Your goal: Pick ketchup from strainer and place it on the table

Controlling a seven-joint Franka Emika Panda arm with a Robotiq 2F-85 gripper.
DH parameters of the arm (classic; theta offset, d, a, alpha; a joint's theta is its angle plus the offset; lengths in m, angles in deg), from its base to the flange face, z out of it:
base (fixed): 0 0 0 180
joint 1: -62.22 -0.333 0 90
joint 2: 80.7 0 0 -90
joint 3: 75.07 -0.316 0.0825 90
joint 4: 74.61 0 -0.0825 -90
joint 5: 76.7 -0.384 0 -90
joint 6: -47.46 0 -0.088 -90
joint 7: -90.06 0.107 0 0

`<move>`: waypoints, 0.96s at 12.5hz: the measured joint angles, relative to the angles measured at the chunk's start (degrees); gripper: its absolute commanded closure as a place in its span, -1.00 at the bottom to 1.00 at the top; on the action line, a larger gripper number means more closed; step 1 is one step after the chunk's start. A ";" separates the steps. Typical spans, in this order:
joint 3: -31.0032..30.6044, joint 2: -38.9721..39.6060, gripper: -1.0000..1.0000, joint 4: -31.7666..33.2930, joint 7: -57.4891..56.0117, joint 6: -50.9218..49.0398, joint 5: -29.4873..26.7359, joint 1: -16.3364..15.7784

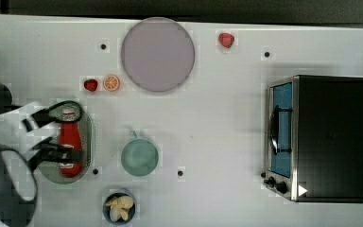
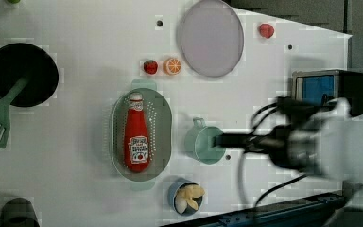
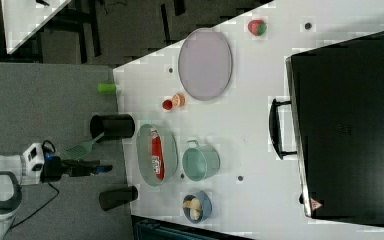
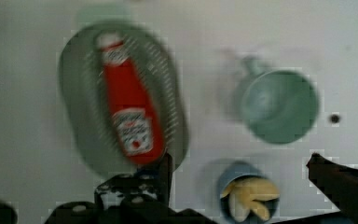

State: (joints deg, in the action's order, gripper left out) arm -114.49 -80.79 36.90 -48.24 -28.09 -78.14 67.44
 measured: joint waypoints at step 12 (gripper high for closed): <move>-8.95 15.48 -1.00 15.05 11.60 35.15 14.20 -1.06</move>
State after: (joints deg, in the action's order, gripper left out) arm -123.45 -65.31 51.95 -36.63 7.06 -63.94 66.38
